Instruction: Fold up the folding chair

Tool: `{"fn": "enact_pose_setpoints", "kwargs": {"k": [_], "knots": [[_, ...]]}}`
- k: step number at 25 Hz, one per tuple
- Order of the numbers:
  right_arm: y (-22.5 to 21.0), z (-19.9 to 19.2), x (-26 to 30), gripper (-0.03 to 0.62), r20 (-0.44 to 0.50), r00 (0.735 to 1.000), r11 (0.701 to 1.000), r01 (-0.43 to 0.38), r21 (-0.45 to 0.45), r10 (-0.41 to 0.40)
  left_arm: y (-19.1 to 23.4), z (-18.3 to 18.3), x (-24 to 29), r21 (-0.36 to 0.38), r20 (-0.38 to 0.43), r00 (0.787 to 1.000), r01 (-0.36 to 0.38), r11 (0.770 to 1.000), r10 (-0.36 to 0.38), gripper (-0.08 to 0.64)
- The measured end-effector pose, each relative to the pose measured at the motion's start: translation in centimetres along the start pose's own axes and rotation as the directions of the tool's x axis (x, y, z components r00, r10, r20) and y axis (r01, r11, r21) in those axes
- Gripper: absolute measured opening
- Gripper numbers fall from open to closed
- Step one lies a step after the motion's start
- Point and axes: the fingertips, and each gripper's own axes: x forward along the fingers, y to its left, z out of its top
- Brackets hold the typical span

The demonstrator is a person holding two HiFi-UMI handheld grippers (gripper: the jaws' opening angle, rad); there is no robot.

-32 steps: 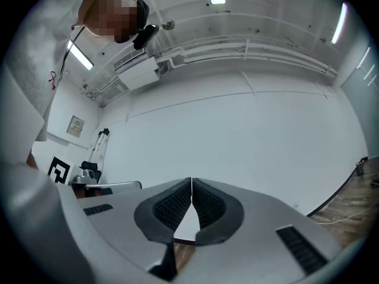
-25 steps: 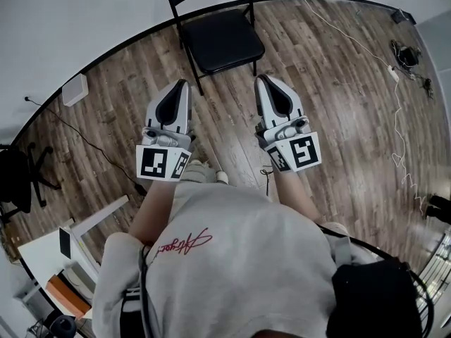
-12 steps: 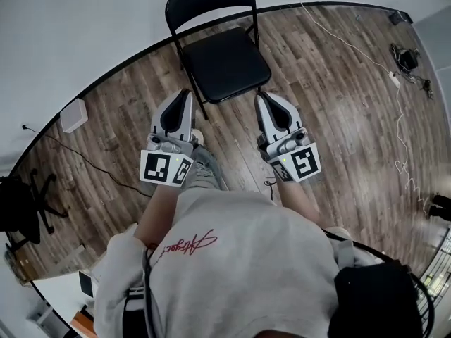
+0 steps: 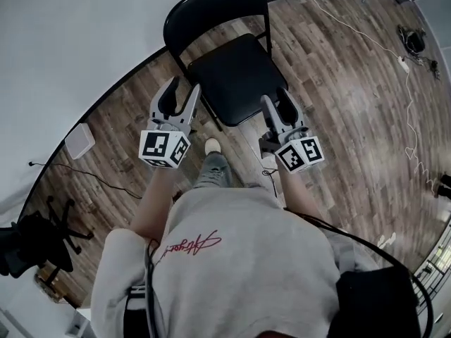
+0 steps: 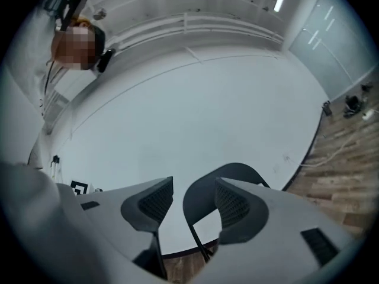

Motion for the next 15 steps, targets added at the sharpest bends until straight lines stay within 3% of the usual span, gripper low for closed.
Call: {"fn": "enact_pose_setpoints", "kwargs": {"k": [3,5,8,10,13,15], "knots": [[-4.6,-3.9,0.7,0.210,-0.017,0.999,0.984,0.050,0.168,-0.048,5.5,-4.0,3.2,-0.050,-0.120,0.993,-0.002,0.999,-0.004,0.249],[-7.2,-7.7,0.0,0.219,-0.077,0.995,0.969,0.080,0.235,-0.063,8.7,-7.9,4.8,-0.096,-0.222,0.975,0.003,0.995,-0.024,0.306],[-10.6,-13.8,-2.4,0.235,-0.188,0.977,0.944,0.153,0.293,-0.100,13.0,-13.5,6.6,-0.164,-0.339,0.940,-0.031,0.986,-0.026,0.336],[-12.7,-17.9,-4.3,0.244,-0.273,0.953,0.925,0.216,0.312,-0.130,15.6,-17.0,7.8,-0.226,-0.398,0.917,-0.066,0.972,-0.030,0.341],[-15.2,-24.9,-6.8,0.253,-0.427,0.891,0.897,0.307,0.317,-0.154,18.8,-21.7,9.1,-0.268,-0.483,0.875,-0.104,0.958,-0.040,0.341],[-17.4,-29.1,-7.6,0.258,-0.477,0.862,0.852,0.373,0.366,-0.173,20.3,-24.1,10.2,-0.275,-0.510,0.858,-0.096,0.957,-0.061,0.341]]}}
